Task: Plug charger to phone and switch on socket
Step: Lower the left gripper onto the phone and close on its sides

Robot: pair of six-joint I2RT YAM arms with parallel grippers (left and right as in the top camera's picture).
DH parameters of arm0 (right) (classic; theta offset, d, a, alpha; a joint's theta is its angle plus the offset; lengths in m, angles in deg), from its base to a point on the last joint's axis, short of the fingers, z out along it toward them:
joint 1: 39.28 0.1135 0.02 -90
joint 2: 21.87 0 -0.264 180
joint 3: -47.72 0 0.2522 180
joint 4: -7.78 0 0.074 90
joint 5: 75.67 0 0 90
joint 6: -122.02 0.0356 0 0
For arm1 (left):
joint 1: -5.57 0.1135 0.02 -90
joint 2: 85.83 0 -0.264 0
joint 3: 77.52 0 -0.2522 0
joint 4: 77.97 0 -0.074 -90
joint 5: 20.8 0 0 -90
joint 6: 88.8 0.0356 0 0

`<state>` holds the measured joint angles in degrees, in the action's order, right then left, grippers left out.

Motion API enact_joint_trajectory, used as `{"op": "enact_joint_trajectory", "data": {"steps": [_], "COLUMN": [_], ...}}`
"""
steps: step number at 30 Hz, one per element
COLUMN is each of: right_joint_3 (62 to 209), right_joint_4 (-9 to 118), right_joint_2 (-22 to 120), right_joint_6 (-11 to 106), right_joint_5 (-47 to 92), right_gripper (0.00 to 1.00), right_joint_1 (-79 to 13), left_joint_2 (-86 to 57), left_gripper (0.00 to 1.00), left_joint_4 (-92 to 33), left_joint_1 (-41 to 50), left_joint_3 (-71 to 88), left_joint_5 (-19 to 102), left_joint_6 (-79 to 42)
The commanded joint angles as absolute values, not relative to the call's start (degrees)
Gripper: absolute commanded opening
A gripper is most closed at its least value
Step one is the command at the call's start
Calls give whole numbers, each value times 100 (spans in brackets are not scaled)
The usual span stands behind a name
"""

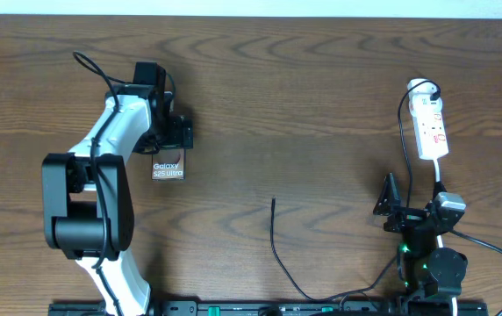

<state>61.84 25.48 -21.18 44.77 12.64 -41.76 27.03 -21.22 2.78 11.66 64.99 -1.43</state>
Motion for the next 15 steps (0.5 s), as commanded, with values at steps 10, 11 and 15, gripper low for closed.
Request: {"op": "enact_joint_trajectory", "data": {"steps": [10,11,15], "right_joint_3": [6179,6179,6179], "right_joint_4": [2568,2568,2568], "right_joint_2": [-2144,-2144,-2144], "right_joint_6": [4396,4396,4396], "right_joint_5": [1275,1275,1275], "right_gripper": [99,99,99], "right_joint_1": [-4144,-4144,-4144], "left_joint_2": [3101,3101,3101], "left_gripper": [100,100,99], "left_joint_4": [-2168,-2170,-2168], "left_joint_1": [265,265,265], "left_joint_3": [1254,1254,1254], "left_joint_5": [6429,6429,6429], "left_joint_6": [-34,-34,-34]}}
